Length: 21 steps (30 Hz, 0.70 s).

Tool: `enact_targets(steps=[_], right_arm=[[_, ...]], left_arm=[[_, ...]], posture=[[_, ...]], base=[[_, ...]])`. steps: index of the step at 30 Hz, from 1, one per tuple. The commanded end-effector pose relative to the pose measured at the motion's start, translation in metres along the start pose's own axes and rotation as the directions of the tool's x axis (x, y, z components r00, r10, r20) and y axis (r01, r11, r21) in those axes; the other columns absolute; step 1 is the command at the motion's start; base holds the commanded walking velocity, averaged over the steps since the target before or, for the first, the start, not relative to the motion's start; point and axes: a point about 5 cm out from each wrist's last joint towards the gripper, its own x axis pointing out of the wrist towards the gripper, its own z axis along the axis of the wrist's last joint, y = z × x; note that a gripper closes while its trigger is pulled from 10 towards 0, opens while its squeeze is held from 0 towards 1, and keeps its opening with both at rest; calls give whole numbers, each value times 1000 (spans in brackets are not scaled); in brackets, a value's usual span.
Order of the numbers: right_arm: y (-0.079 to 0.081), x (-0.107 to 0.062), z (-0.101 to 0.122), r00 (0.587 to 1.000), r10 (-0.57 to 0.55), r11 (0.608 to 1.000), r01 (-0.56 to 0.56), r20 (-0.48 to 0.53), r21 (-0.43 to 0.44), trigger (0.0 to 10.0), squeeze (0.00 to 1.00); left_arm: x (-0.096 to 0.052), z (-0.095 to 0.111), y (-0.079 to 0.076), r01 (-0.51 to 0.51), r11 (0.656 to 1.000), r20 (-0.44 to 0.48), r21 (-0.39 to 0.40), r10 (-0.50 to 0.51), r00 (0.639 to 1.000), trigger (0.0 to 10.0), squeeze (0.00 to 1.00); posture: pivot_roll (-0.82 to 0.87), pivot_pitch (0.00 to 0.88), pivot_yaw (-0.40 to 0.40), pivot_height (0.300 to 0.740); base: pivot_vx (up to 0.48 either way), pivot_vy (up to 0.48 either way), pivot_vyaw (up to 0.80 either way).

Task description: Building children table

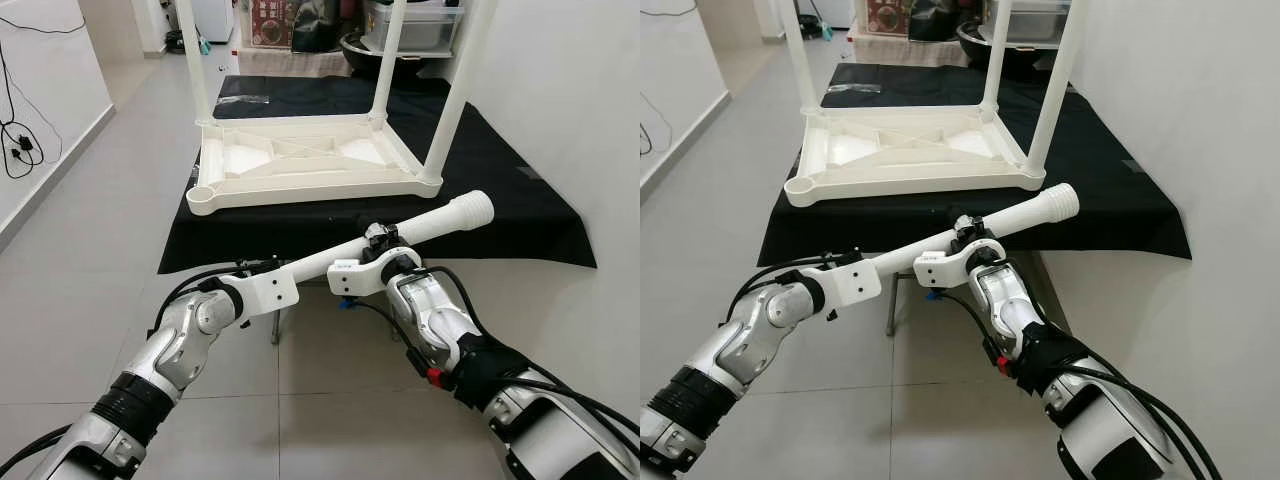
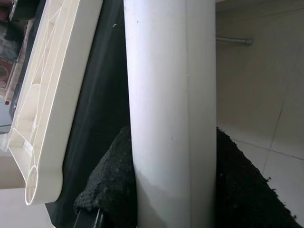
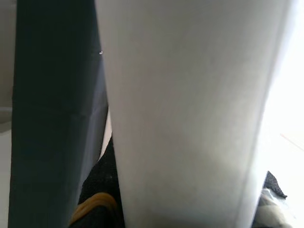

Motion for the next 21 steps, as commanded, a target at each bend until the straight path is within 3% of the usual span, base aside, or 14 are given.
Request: enact_targets(steps=[1, 3, 4, 5, 6, 11, 15, 16, 21], right_arm=[[-8, 3, 3, 1000, -26, 1000, 26, 13, 13, 0, 0], [-8, 4, 2, 999, -30, 999, 30, 11, 17, 0, 0], [-8, 4, 1, 999, -33, 999, 33, 7, 18, 0, 0], [-8, 4, 1, 999, -33, 999, 33, 7, 18, 0, 0], [-8, 5, 1, 999, -32, 999, 32, 7, 19, 0, 0], [-10, 5, 0, 999, -41, 999, 41, 1, 33, 0, 0], [-9, 5, -3, 999, -39, 999, 39, -8, 36, 0, 0], [-7, 5, -5, 999, -32, 999, 33, -12, 34, 0, 0], [1, 6, -12, 999, 2, 1000, 0, -43, 26, 0, 0]], left_arm=[[1, 4, -7, 24, 1000, 17, -9, -24, 1000, 10000, 0], [2, 5, -8, 16, 999, 13, -48, -15, 1000, 10000, 0], [1, 6, -8, 16, 998, 19, -64, -15, 1000, 10000, 306], [1, 6, -8, 16, 998, 19, -64, -15, 1000, 10000, 306], [1, 6, -8, 15, 998, 18, -67, -14, 1000, 10000, 1000], [0, 4, -9, 18, 998, 8, -62, -18, 1000, 10000, 1000], [-1, 0, -8, 18, 1000, -23, 2, -18, 1000, 10000, 984], [-3, -3, -8, 28, 999, -42, 32, -27, 999, 10000, 0], [-8, -5, 1, -2, 994, -60, 113, 9, 998, 10000, 0]], posture=[[72, 45, -66, 740], [72, 46, -68, 740], [72, 45, -67, 740], [72, 45, -67, 740], [73, 45, -68, 740], [74, 44, -66, 740], [76, 42, -66, 740], [76, 42, -66, 740], [73, 38, -69, 740]], base=[[0, 0, 0], [0, 0, 0], [0, 0, 0], [0, 0, 0], [0, 0, 0], [0, 0, 0], [0, 0, 0], [0, 0, 0], [0, 0, 0]])
